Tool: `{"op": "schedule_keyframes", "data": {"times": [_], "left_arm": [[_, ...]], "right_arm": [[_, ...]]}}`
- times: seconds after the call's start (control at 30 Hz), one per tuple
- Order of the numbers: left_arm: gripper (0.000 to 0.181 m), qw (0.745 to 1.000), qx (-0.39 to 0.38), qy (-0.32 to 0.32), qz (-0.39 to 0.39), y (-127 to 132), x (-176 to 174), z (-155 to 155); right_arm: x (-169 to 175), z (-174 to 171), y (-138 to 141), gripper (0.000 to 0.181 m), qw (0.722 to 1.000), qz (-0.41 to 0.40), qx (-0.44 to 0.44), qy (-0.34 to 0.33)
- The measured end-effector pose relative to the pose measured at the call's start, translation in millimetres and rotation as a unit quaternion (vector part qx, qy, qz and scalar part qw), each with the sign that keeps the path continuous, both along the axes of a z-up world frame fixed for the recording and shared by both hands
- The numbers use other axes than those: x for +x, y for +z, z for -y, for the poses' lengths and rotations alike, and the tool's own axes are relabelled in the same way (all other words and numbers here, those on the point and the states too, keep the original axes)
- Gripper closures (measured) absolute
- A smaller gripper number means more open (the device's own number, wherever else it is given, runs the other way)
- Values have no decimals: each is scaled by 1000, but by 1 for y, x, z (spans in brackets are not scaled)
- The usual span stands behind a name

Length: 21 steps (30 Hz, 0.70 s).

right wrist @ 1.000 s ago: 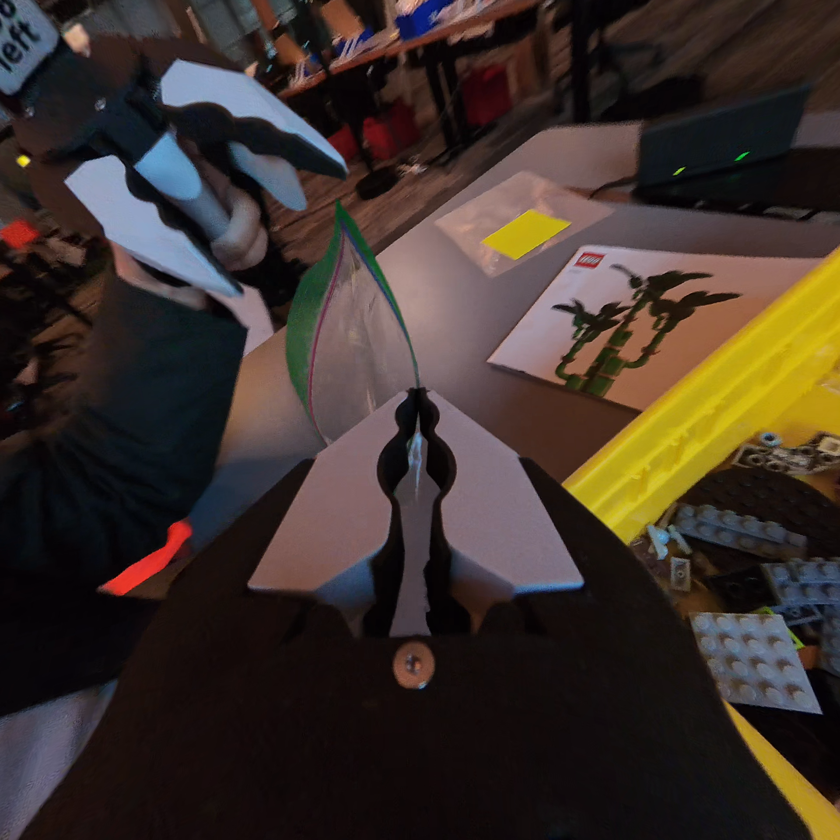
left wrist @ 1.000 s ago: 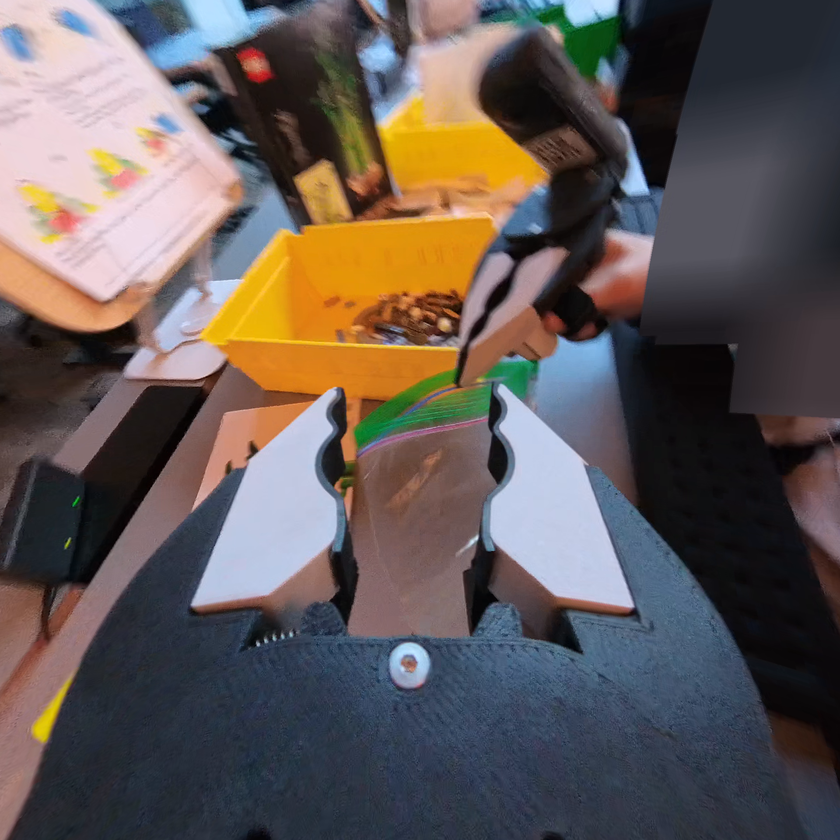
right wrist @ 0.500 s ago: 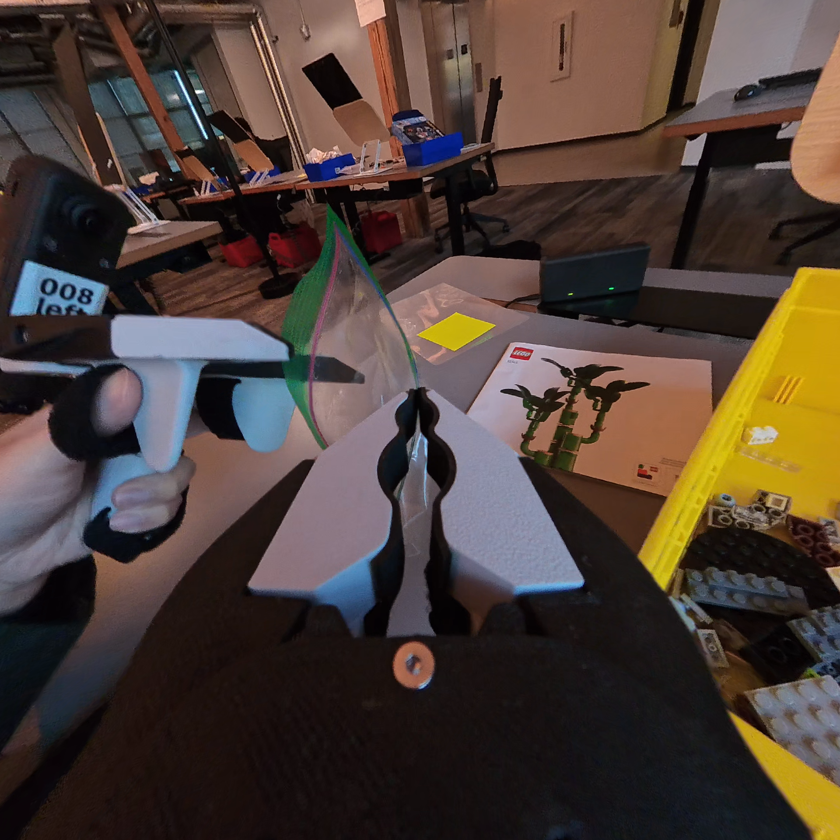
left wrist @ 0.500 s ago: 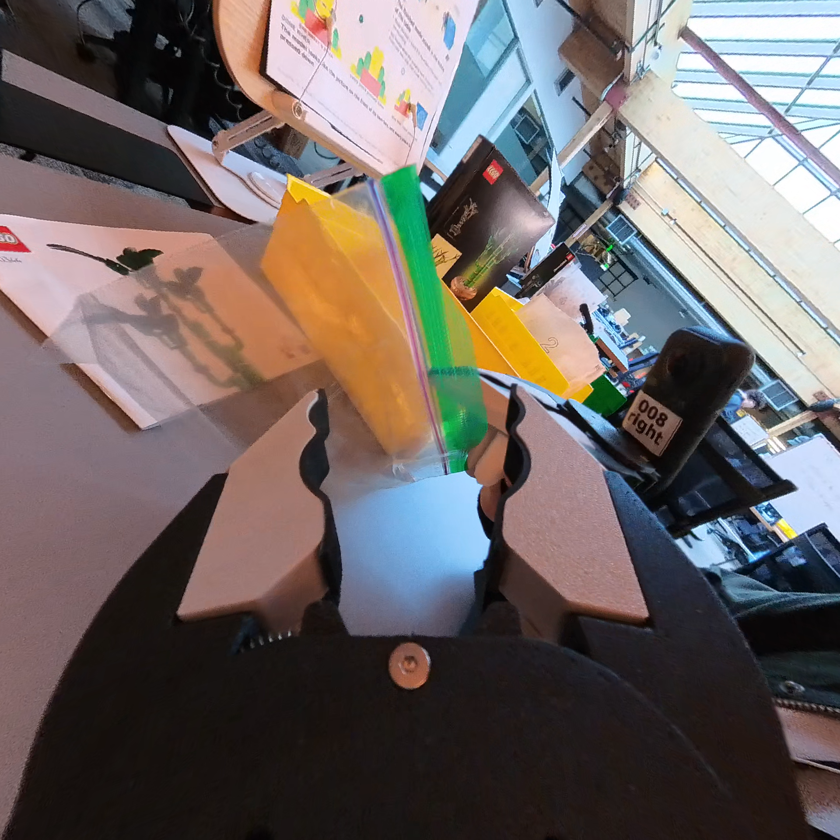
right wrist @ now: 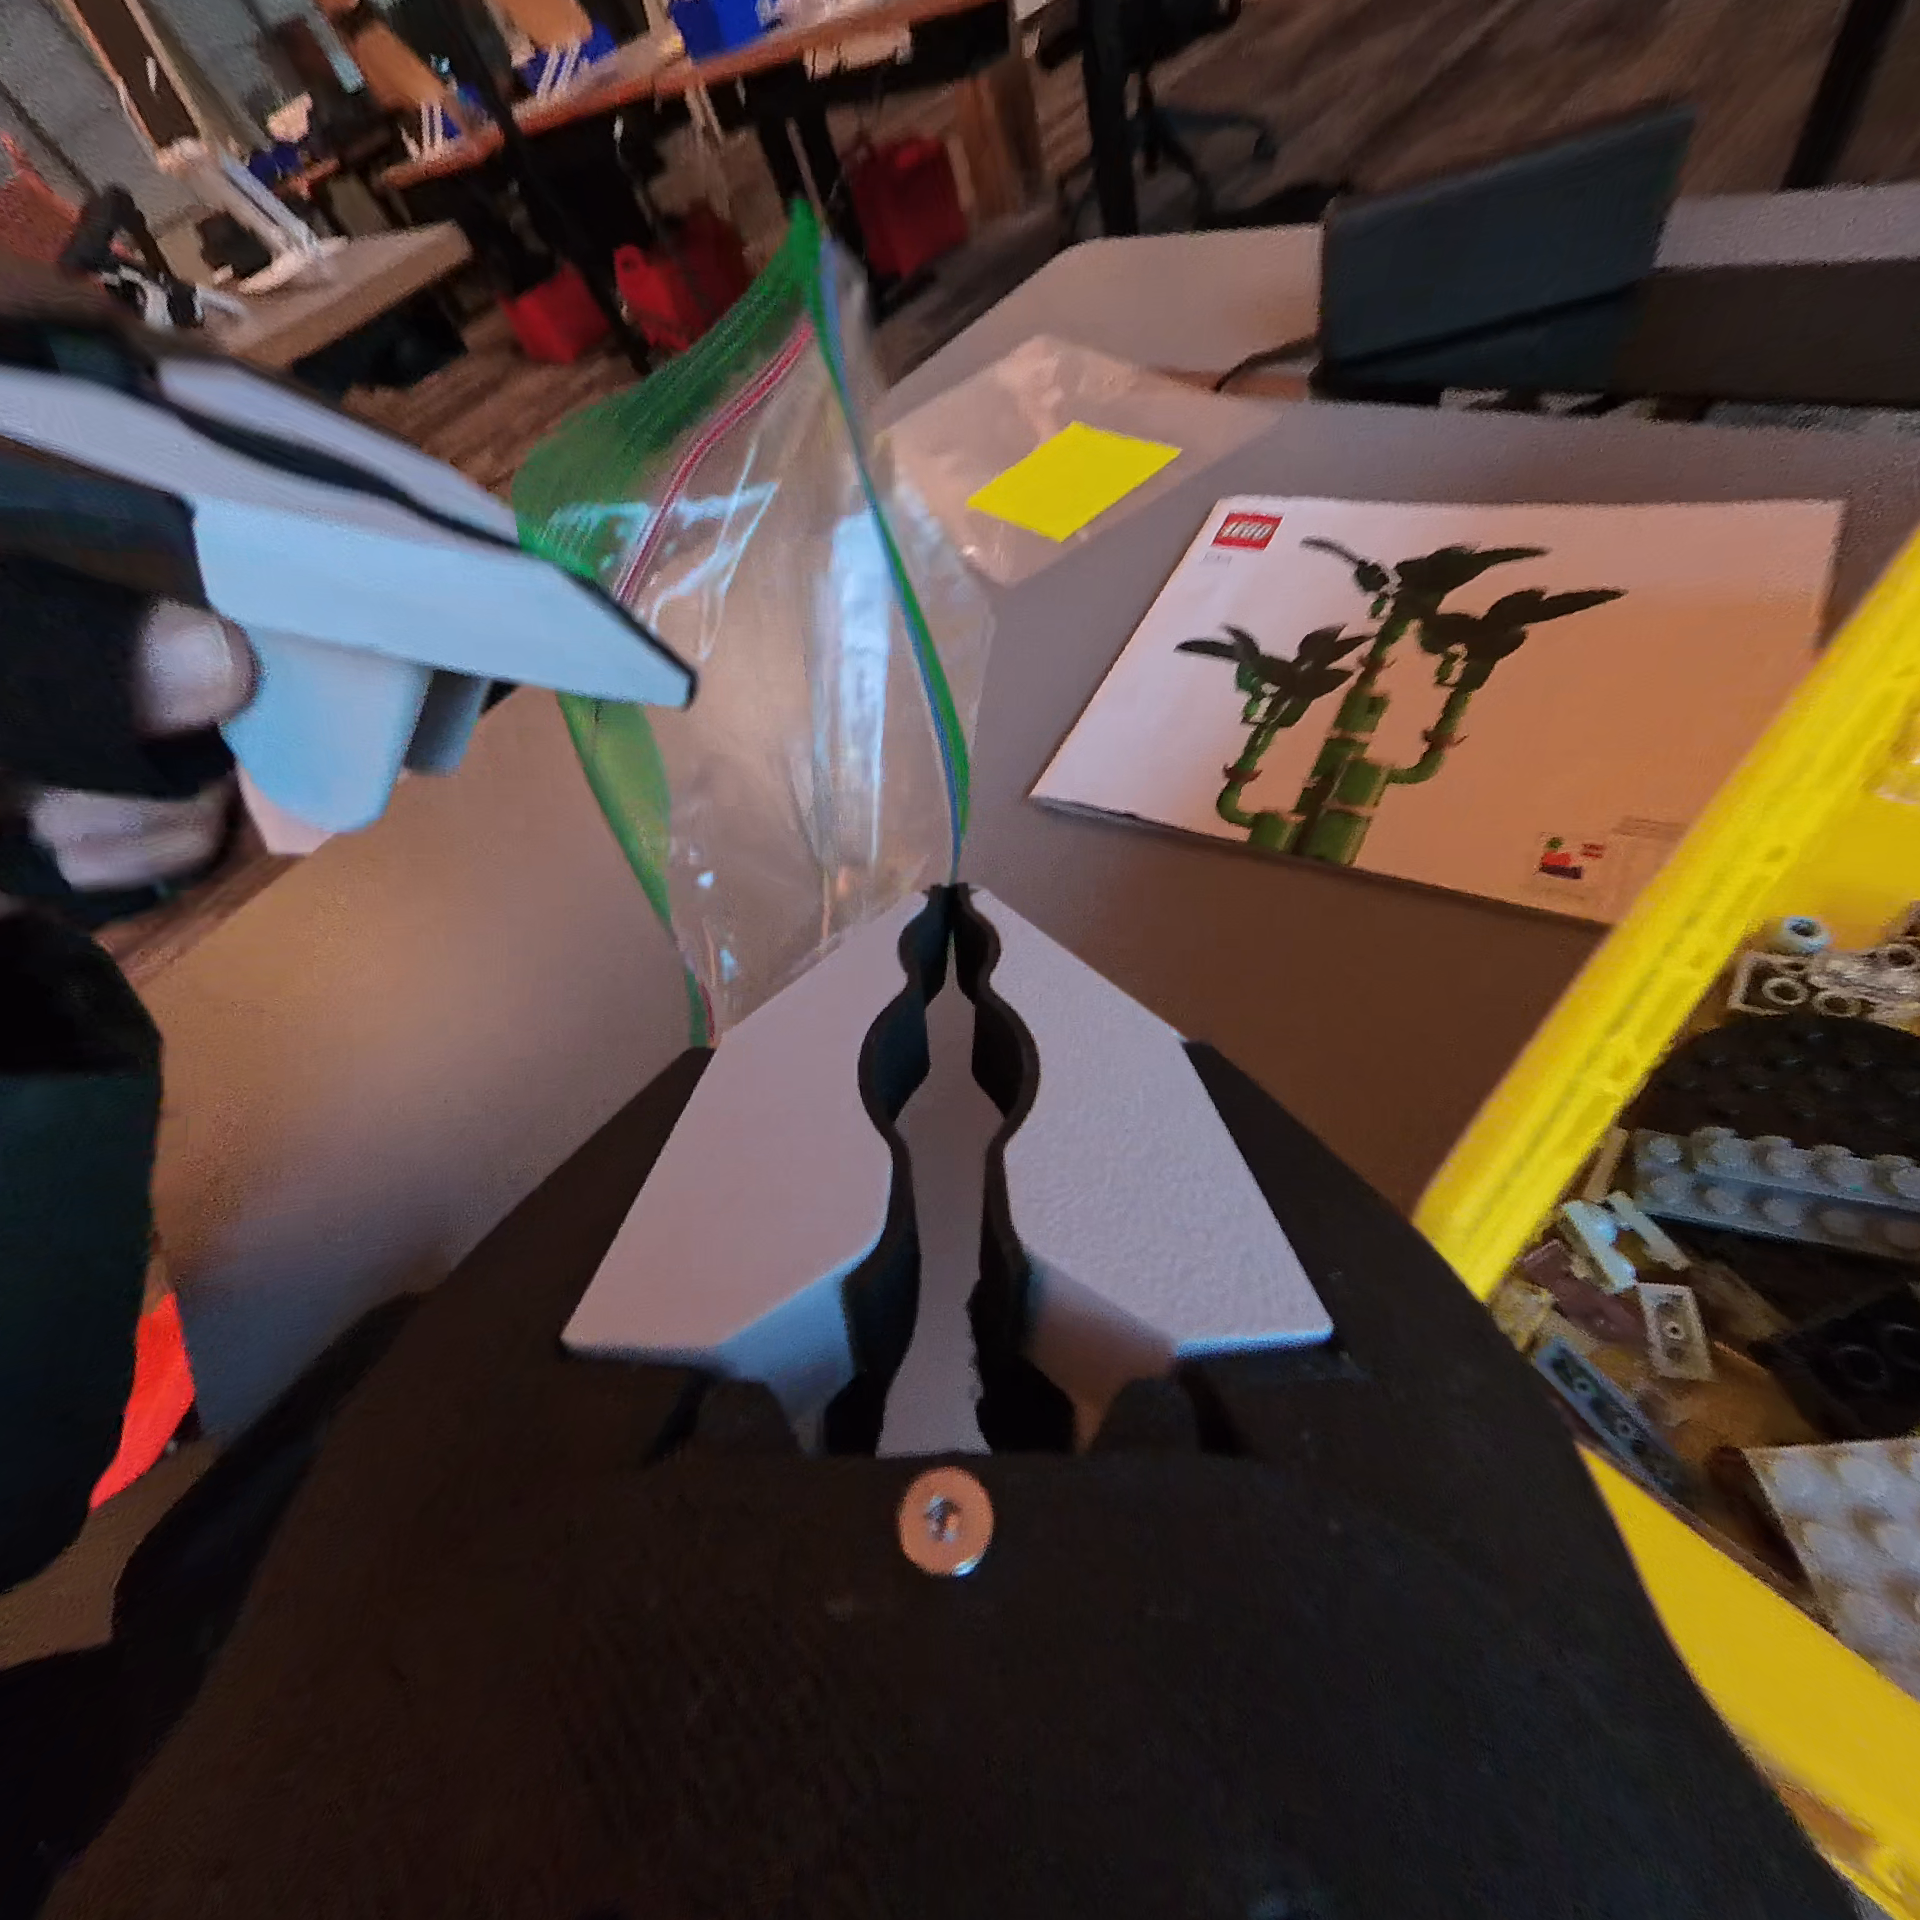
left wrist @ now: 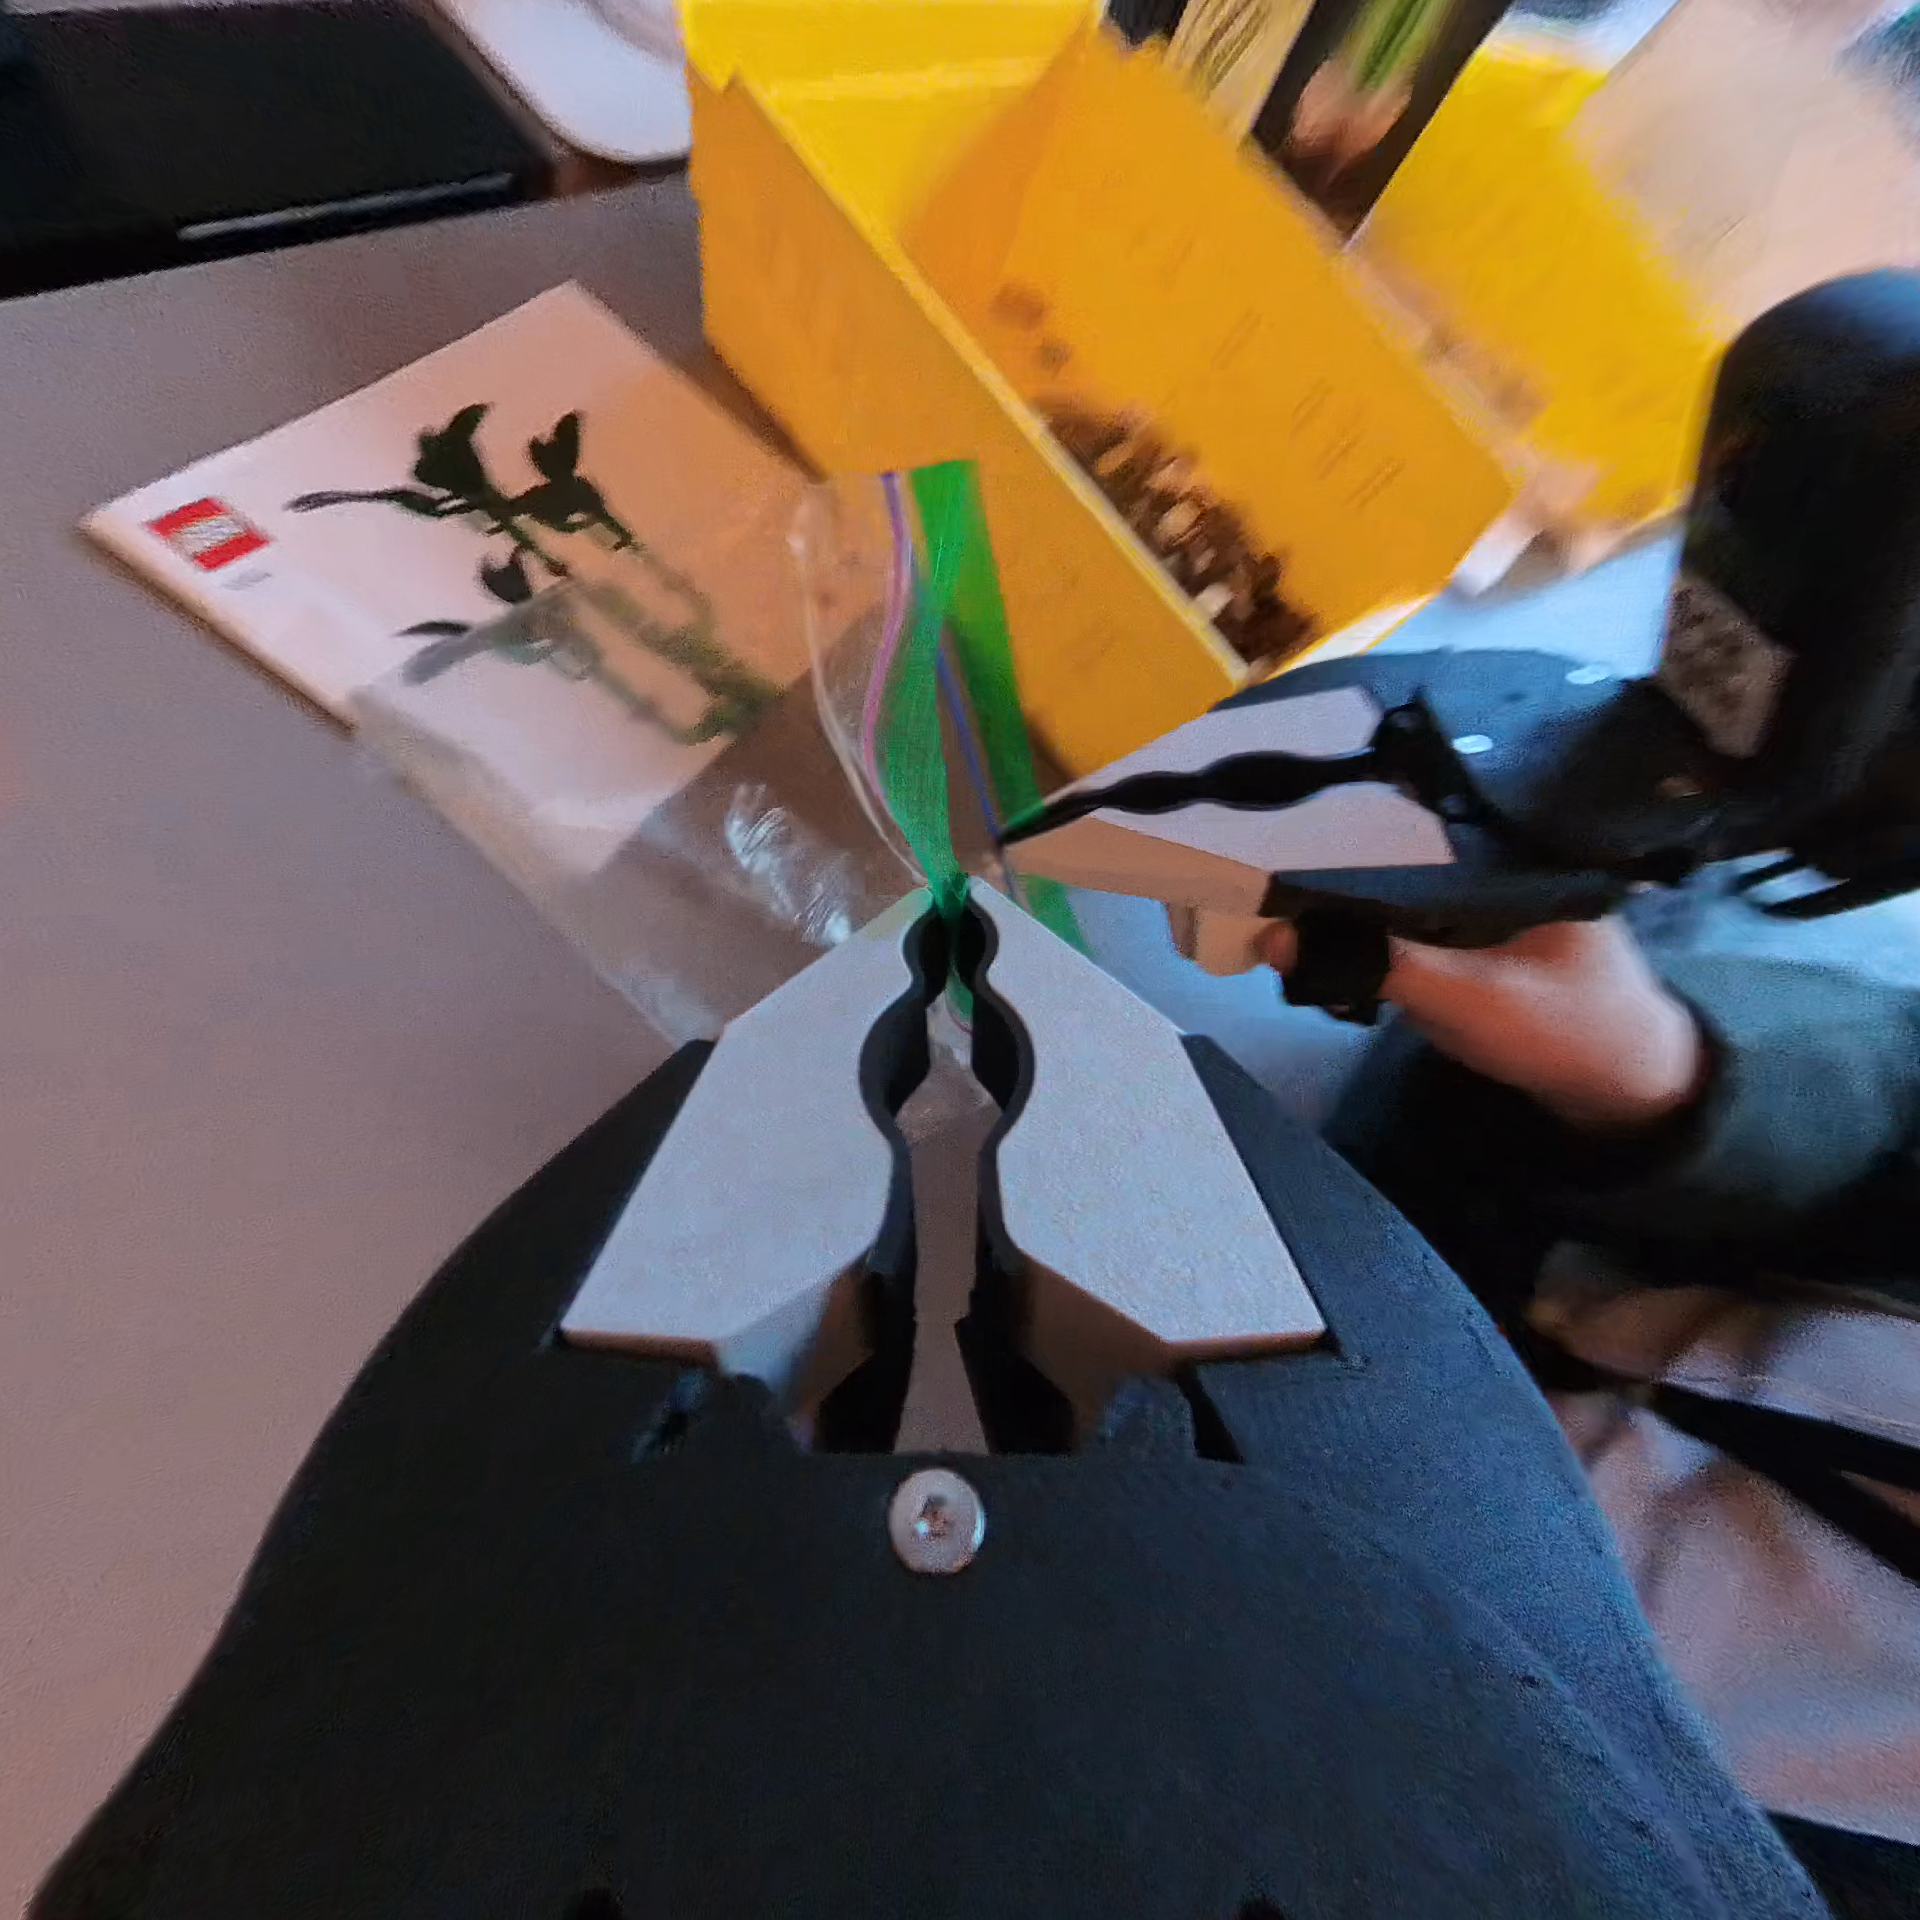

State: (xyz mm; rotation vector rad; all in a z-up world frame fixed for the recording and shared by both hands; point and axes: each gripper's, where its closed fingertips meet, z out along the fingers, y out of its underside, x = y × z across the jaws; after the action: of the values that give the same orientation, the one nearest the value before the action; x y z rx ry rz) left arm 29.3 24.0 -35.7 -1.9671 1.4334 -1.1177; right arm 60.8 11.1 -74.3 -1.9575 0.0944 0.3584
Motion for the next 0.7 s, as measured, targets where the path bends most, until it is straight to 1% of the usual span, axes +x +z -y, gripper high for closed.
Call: {"op": "schedule_keyframes", "data": {"times": [0.1, 0.27, 0.33, 0.43, 0.5, 0.57, 0.63, 0.67, 0.7], "left_arm": [[181, 989, 75, -3, -125, -12, -4, -9], [181, 962, 124, -22, -244, -29, -1, -15], [181, 962, 116, -36, -246, -36, 3, -8], [178, 966, 109, -36, -232, -44, 4, -4], [181, 963, 104, -44, -243, -46, 2, -5], [181, 958, 96, -71, -260, -45, 3, -2], [181, 950, 105, -88, -282, -43, 7, -5], [181, 944, 122, -94, -293, -42, 10, -9], [181, 936, 145, -99, -306, -41, 13, -14]], "right_arm": [[-10, -1, -9, 181, 1000, -5, -17, 23], [-6, 0, -15, 181, 999, -12, -30, 25], [1, 2, -15, 181, 999, -18, -29, 16], [7, 4, -16, 181, 999, -22, -31, 14], [7, 6, -20, 181, 999, -16, -37, 20], [1, 9, -17, 181, 999, -16, -30, 42], [2, 12, -8, 172, 998, 1, -15, 55], [5, 15, 0, 163, 998, 17, 1, 64], [13, 21, 10, 159, 997, 41, 13, 66]]}}
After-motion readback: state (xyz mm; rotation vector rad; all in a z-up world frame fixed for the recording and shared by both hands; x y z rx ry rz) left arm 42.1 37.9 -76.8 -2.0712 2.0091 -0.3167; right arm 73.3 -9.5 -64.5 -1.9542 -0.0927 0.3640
